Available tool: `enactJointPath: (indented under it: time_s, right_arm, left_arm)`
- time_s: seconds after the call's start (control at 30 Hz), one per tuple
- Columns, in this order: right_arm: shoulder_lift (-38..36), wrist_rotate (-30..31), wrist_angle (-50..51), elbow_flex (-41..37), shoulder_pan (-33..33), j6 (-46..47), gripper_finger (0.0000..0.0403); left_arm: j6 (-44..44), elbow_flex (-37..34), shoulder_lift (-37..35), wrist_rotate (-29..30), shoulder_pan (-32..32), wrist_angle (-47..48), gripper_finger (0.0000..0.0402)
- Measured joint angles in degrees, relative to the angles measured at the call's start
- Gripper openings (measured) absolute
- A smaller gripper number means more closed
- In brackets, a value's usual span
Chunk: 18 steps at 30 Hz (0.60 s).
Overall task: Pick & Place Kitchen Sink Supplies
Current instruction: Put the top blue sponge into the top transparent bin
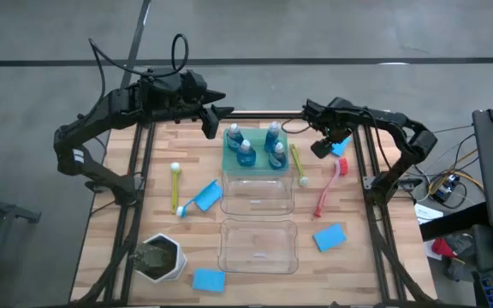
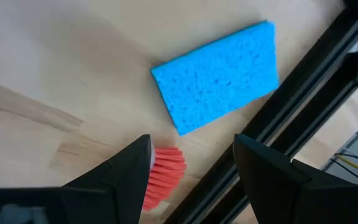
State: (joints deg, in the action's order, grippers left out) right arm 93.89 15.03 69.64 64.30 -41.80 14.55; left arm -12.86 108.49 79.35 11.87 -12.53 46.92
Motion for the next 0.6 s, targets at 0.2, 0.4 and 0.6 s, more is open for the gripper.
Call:
enactJointPath:
  time_s: [0.2, 0.4, 0.6]
  right_arm:
    - [-0.03, 0.19, -6.76, -5.69, -0.22, -0.1, 0.0224]
    - [-0.05, 1.51, -11.76, -8.5, -0.26, -2.75, 0.022]
    - [-0.05, 1.63, -14.77, -11.07, -0.26, -4.26, 0.0207]
  left_arm:
    - [0.17, 0.0, 0.0, 0.0, 0.0, -1.23, 0.0243]
    - [0.2, 0.0, 0.0, 0.0, 0.0, -2.8, 0.0243]
    - [0.13, 0.0, 0.02, 0.0, 0.0, -3.0, 0.0243]
